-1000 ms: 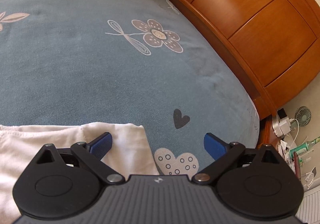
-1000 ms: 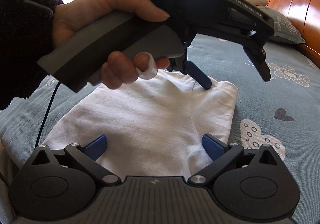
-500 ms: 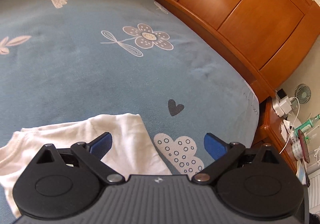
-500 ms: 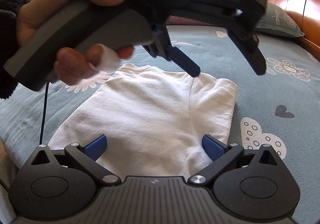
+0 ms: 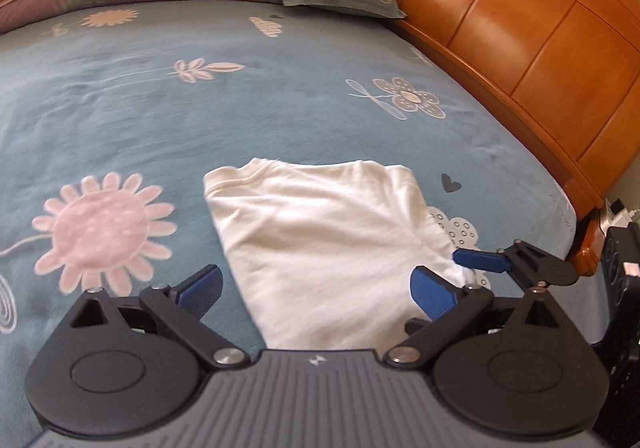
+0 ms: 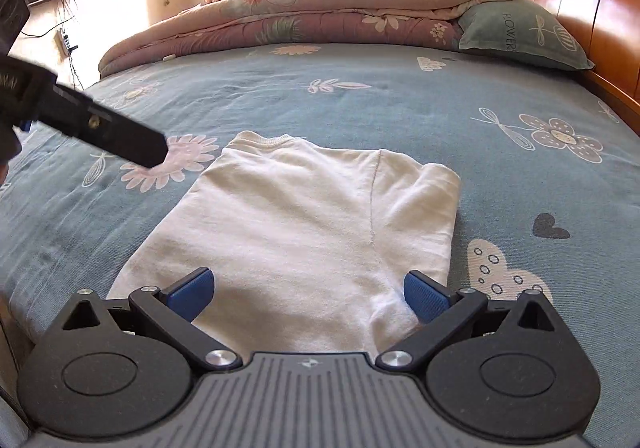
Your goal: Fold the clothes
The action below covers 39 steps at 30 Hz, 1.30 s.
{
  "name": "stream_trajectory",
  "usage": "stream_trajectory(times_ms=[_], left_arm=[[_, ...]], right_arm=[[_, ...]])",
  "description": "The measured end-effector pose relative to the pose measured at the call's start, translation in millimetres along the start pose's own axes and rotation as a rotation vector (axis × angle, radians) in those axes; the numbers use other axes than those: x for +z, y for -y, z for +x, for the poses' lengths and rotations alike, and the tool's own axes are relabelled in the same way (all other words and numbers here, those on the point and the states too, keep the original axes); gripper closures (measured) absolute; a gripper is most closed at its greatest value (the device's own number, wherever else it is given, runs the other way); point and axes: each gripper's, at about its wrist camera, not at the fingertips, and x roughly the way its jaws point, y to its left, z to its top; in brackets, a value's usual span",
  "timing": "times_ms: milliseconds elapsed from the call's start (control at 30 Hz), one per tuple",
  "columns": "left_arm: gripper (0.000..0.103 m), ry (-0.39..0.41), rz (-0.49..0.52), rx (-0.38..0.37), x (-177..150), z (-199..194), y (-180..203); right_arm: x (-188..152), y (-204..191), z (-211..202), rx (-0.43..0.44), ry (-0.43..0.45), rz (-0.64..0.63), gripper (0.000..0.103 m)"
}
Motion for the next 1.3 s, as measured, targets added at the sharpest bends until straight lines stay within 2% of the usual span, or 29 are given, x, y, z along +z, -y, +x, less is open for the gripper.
stream_trajectory(times_ms=[200,400,633,767,933,1067,1200,1233,1267,1300], left_arm=[[0.003,0.025,-0.128,-0.007,-28.9,-3.1,-21.9],[0.003,0.025,-0.169,-0.042,-43.0,-1.2,-26.8],[0.003,0.034,-0.183,-0.072,-43.6,3.8,-27.7],[0.003,0.033,-0.202,-0.079,-45.8,4.1,-30.2],[0.003,0.023,-0.218,-0.065,-48.9,2.3,-34.7],[0.003,0.025,-0.219,-0.048,-47.0,3.0,-30.1],[0.003,0.037,-0.212,-0.054,-44.7,0.1,-20.7],[0.003,0.036,-0.206,-0.048,-45.1,-1.4,-19.0],[0.003,0.036,-0.200,-0.042,-45.6,-3.0,-17.3],[0.003,0.035,-0.194,-0.036,-46.0,-4.5,-15.6]], right_arm=[[-8.3,-5.5,-2.8,0.047,-0.053,0.051,0.000],[-22.8,-6.1,-5.2,0.080,-0.110,0.108,0.000],[-13.8,3.4,-22.3,0.081,-0.021,0.166,0.000],[-18.2,11.6,-11.8,0.081,-0.085,0.191,0.000],[-25.6,16.2,-37.9,0.031,-0.052,0.179,0.000],[-19.8,17.7,-42.7,0.112,0.001,0.246,0.000],[-16.3,4.8,-20.9,0.147,-0.014,0.256,0.000],[-16.0,2.0,-16.3,0.135,-0.017,0.257,0.000],[-19.3,2.3,-16.2,0.021,-0.015,0.251,0.000],[-22.5,6.0,-18.7,-0.040,-0.013,0.252,0.000]])
